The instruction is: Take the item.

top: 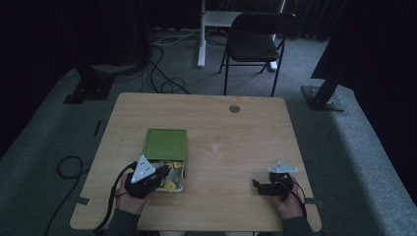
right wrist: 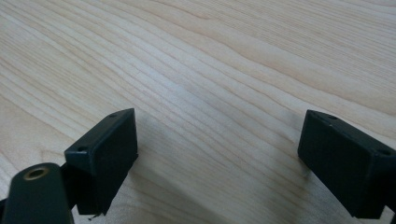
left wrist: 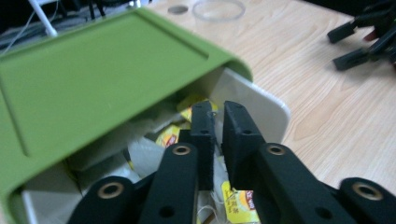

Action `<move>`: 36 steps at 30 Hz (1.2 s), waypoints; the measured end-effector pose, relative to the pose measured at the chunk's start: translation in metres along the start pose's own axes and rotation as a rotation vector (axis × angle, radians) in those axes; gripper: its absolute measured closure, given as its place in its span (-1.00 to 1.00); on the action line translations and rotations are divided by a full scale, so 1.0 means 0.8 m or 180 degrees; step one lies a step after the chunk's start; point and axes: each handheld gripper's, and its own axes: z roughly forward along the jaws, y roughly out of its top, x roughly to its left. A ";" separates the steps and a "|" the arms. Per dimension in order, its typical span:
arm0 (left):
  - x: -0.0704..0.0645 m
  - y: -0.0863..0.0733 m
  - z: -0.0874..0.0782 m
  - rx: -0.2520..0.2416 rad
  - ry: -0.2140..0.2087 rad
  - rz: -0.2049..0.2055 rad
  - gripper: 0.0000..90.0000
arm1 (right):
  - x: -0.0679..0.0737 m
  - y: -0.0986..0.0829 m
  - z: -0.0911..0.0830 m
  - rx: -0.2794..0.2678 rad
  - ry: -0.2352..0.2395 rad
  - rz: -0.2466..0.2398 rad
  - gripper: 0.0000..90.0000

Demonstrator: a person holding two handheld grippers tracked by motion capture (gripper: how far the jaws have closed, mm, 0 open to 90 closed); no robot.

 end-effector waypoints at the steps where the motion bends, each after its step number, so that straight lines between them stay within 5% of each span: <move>1: 0.000 -0.002 0.003 0.0028 0.0008 -0.0013 0.80 | 0.000 0.000 0.000 0.0000 0.0000 -0.0001 -0.74; 15: -0.001 -0.014 0.024 0.0279 0.0133 -0.0022 0.51 | 0.000 0.000 0.000 0.0000 0.0001 0.0000 -0.74; 19: -0.003 -0.017 0.025 0.0304 0.0124 -0.0023 0.60 | 0.000 0.000 0.000 0.0000 0.0000 -0.0001 -0.74; 20: -0.004 -0.018 0.025 0.0323 0.0118 0.0016 0.82 | 0.000 0.000 0.000 0.0000 0.0000 -0.0001 -0.74; 23: -0.003 -0.017 0.021 0.0283 0.0087 0.0024 1.00 | 0.000 0.000 0.000 0.0001 0.0001 0.0001 -0.74; 36: -0.006 0.015 -0.013 -0.0080 0.0042 0.0093 1.00 | 0.000 0.000 0.000 0.0001 0.0000 0.0001 -0.74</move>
